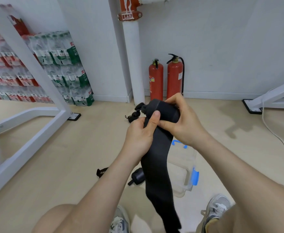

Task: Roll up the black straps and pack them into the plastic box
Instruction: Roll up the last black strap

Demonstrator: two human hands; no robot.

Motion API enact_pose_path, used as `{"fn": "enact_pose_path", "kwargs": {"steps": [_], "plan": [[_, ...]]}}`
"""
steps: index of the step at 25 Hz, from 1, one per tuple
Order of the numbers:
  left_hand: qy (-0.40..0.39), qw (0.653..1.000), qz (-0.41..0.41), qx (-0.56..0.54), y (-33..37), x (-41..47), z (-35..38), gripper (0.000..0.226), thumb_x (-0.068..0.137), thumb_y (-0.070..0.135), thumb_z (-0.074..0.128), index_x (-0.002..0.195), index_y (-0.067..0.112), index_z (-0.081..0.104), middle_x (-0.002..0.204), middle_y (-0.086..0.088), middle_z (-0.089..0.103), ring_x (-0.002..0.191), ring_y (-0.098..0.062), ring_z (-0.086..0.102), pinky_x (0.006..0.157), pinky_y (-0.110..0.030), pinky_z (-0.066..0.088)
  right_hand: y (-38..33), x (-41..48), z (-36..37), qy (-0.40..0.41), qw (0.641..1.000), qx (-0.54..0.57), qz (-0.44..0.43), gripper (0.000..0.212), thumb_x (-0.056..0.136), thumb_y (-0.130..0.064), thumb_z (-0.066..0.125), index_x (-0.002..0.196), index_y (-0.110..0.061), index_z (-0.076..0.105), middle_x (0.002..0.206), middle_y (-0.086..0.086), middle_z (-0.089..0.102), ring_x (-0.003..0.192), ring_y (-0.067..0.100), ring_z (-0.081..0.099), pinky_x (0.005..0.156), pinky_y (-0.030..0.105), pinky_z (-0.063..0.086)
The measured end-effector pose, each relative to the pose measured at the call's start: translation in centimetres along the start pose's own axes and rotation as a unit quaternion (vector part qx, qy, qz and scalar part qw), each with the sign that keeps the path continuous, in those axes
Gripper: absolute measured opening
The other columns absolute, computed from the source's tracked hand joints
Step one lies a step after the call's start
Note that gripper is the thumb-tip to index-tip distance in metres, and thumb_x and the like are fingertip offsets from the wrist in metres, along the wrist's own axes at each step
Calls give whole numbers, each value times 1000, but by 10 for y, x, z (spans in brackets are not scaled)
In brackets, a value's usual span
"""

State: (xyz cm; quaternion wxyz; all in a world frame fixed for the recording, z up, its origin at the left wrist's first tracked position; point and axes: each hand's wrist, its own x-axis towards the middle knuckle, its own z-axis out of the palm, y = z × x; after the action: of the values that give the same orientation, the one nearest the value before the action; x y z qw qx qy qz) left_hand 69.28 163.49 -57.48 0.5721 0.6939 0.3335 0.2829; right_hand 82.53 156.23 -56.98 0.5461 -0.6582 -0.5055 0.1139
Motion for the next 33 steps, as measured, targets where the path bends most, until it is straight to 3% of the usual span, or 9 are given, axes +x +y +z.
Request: {"fn": "enact_pose_path", "kwargs": {"steps": [3, 6, 11, 14, 16, 24, 29, 31, 33], "plan": [[22, 998, -42, -49, 5, -1, 1, 67, 66, 78, 62, 91, 16, 72, 87, -2, 76, 86, -18, 73, 74, -34, 57, 2, -4, 11, -3, 995, -45, -94, 40, 75, -12, 76, 106, -12, 52, 97, 2, 57, 86, 12, 55, 75, 11, 41], [29, 992, -61, -102, 7, 2, -1, 43, 82, 53, 70, 97, 14, 74, 87, -1, 78, 85, -15, 74, 67, -25, 54, 4, -4, 14, -17, 991, -55, -120, 43, 75, -6, 77, 110, -10, 53, 103, 5, 54, 92, 15, 53, 82, 14, 40], [36, 984, -66, -159, 7, 1, -7, 21, 87, 33, 71, 83, 12, 70, 73, -3, 75, 66, -15, 72, 53, -23, 52, -10, -6, -1, -119, 983, 130, 46, 49, 79, -6, 78, 113, -22, 47, 113, 2, 61, 99, 18, 64, 79, 34, 57], [16, 990, -34, -136, 7, 1, -12, 21, 87, 35, 71, 81, 15, 69, 77, -3, 75, 72, -16, 72, 60, -25, 53, -16, -7, -4, -126, 913, 342, 186, 58, 70, -18, 80, 120, -16, 51, 98, 1, 72, 90, 20, 71, 73, 37, 59], [-10, 992, -30, -119, 7, 1, -13, 27, 87, 39, 69, 90, 13, 71, 86, -5, 77, 81, -19, 74, 67, -27, 55, -15, -5, -1, -109, 893, 373, 227, 68, 63, -17, 80, 125, -7, 55, 95, 6, 73, 90, 26, 73, 78, 44, 60], [-106, 992, -43, -45, 9, 1, -26, 59, 73, 66, 59, 113, 24, 70, 105, 4, 76, 101, -14, 72, 88, -33, 56, -7, -4, 0, -95, 938, 286, 174, 49, 77, 10, 73, 117, -16, 62, 97, 6, 72, 98, 30, 70, 79, 49, 59], [-33, 990, -76, -115, 8, 0, -18, 47, 79, 58, 64, 110, 24, 69, 99, 3, 78, 93, -16, 74, 75, -33, 58, -16, -7, 2, -102, 970, 190, 110, 58, 81, 6, 73, 127, -27, 60, 116, -4, 67, 103, 13, 68, 83, 30, 59], [11, 983, -52, -174, 8, 1, -17, 46, 80, 48, 69, 113, 15, 70, 102, -4, 77, 96, -21, 74, 79, -36, 59, -17, -9, 9, -82, 958, 240, 133, 68, 84, 0, 73, 138, -32, 48, 119, -9, 64, 100, 9, 69, 80, 27, 59], [27, 975, -24, -220, 8, 2, -18, 52, 74, 46, 70, 113, 11, 69, 105, -9, 76, 98, -25, 73, 81, -37, 59, -17, -10, 16, -95, 929, 299, 194, 60, 90, -8, 69, 140, -29, 44, 119, -6, 67, 99, 10, 71, 80, 27, 59]]}}
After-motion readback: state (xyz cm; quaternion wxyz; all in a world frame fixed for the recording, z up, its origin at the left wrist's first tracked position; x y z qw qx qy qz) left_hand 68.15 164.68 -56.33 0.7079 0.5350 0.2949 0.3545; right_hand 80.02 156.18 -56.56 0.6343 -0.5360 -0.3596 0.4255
